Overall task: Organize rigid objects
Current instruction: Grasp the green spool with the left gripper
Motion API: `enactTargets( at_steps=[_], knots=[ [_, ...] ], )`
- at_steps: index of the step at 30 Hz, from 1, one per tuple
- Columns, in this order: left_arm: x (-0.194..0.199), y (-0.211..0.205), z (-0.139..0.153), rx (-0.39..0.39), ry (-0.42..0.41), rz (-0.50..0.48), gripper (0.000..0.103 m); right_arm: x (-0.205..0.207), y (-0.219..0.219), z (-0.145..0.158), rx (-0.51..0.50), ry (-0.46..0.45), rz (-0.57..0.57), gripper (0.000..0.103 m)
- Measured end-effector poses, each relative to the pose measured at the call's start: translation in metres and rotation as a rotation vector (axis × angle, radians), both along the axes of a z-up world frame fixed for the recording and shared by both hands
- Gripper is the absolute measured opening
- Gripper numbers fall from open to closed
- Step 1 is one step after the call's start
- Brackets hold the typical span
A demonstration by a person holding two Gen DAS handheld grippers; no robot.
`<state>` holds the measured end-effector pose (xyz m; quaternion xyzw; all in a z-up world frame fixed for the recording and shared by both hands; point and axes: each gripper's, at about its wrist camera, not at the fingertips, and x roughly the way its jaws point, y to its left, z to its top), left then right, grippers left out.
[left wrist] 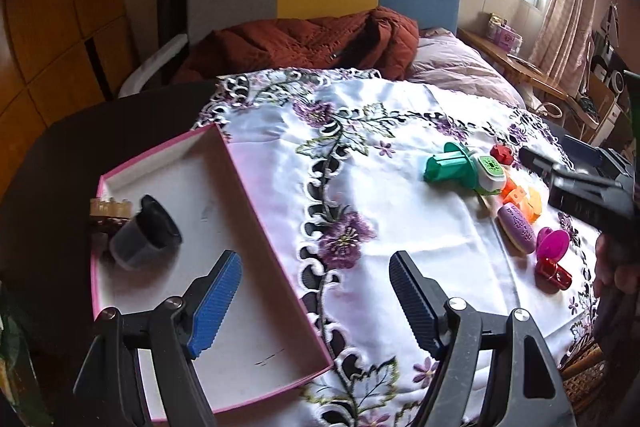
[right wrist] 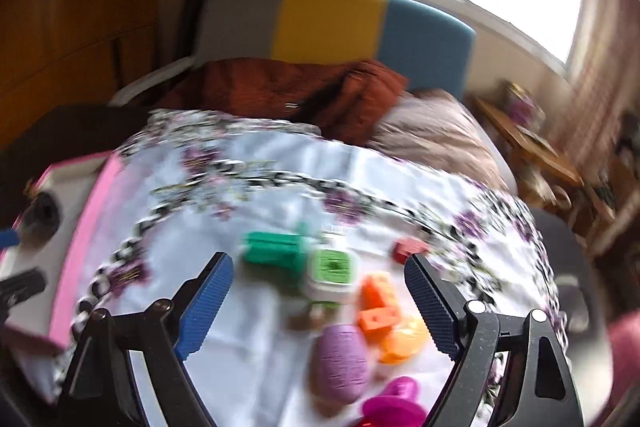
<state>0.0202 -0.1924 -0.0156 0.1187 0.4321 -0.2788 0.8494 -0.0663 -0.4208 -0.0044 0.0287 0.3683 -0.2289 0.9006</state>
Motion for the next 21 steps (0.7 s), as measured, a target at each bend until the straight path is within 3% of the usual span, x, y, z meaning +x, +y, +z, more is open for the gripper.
enactTargets(
  at_steps=[2,5,12,14,18,21],
  knots=[
    [0.004,-0.011,-0.005,-0.013,0.042,-0.021,0.078,-0.011,-0.031,-0.004,0.025,-0.033,-0.118,0.088],
    [0.009,-0.032,-0.011,-0.025,0.086,-0.053,0.078,-0.027,-0.074,-0.009,0.171,-0.075,-0.287,0.088],
    [0.025,-0.092,-0.027,-0.021,0.151,-0.128,0.077,-0.038,-0.101,-0.017,0.293,-0.091,-0.391,0.088],
    [0.025,-0.110,-0.028,0.023,0.082,-0.153,0.077,-0.039,-0.101,-0.017,0.297,-0.092,-0.396,0.088],
    [0.021,-0.151,-0.035,0.129,-0.037,-0.321,0.077,-0.037,-0.101,-0.021,0.311,-0.082,-0.385,0.089],
    [0.019,-0.174,-0.037,0.149,-0.065,-0.448,0.077,-0.034,-0.100,-0.022,0.310,-0.071,-0.376,0.089]
  ],
)
